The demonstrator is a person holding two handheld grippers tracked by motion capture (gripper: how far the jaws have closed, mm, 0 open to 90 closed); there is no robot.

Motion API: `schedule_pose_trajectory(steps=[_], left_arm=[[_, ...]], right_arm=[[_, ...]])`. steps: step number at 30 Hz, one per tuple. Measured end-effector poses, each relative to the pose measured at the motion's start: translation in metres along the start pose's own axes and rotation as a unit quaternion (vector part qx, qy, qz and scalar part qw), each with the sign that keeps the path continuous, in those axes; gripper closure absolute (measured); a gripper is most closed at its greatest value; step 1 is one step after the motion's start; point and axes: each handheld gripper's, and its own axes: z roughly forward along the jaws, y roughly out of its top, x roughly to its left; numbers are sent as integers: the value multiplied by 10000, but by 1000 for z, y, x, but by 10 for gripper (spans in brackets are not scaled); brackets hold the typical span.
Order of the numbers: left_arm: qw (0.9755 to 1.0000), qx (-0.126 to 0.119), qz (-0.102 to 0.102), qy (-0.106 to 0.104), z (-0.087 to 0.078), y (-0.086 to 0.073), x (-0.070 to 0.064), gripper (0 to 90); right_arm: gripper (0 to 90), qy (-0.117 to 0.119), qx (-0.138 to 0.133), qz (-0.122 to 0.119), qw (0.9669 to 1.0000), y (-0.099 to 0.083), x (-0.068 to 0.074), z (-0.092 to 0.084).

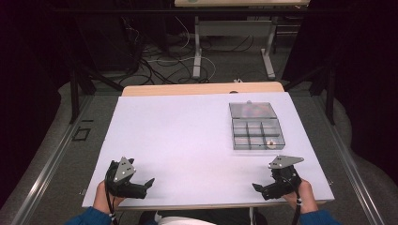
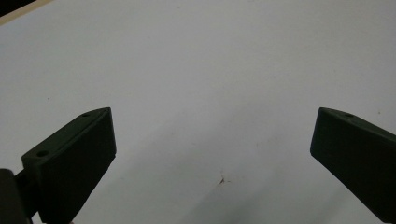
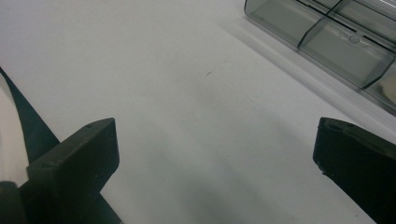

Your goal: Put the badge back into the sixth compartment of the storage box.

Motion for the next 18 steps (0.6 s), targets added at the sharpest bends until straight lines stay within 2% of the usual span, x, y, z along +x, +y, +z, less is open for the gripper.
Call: schedule_pose_trajectory(steps=[2, 9, 14, 15, 18], left_arm=[[10000, 8, 10, 1, 0, 0, 0, 2], [10000, 13, 8, -2, 0, 0, 0, 2], [10000, 16, 13, -4, 0, 0, 0, 2], [10000, 16, 10, -8, 0, 0, 0, 2], [10000, 16, 18, -3, 0, 0, 0, 2]], right_arm=[[0, 5, -60, -33, 10000, -1, 1, 0], [0, 7, 32, -18, 10000, -4, 4, -1], [0, 3, -59, -81, 10000, -6, 6, -1], [0, 22, 12, -65, 10000, -6, 6, -2], [0, 37, 8, -65, 10000, -6, 6, -2]])
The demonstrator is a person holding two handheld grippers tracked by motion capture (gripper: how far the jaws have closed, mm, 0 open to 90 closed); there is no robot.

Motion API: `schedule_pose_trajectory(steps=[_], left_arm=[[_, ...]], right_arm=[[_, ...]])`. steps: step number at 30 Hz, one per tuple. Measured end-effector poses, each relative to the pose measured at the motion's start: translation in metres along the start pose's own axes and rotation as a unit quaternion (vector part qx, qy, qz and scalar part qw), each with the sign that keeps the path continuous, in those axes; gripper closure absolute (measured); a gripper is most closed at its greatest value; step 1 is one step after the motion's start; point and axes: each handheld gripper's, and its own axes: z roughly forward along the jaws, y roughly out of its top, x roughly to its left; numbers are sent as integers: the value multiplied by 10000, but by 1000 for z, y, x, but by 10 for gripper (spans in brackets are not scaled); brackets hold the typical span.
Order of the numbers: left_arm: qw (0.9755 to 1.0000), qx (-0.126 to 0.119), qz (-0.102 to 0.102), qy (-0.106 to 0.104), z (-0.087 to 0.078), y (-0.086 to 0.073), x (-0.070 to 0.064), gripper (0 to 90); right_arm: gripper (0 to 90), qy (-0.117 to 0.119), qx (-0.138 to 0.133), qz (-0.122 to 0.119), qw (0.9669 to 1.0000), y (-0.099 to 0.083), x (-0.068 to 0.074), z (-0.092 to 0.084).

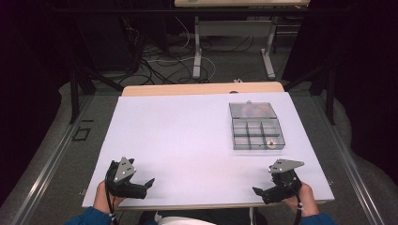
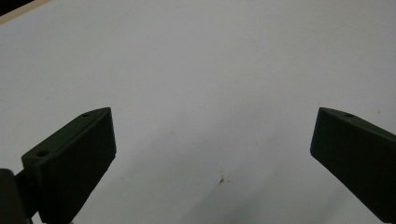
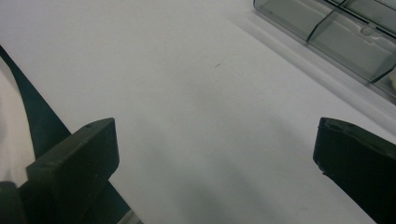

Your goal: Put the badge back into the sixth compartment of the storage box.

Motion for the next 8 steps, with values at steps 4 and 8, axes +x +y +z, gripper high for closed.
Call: schedule_pose_trajectory(steps=[4, 8], left_arm=[[10000, 6, -37, -36, 0, 0, -1, 2], [10000, 7, -30, -47, 1, 0, -1, 1]], right_arm=[[0, 18, 8, 3, 10000, 0, 0, 1], [0, -41, -106, -93, 9999, 0, 0, 1]])
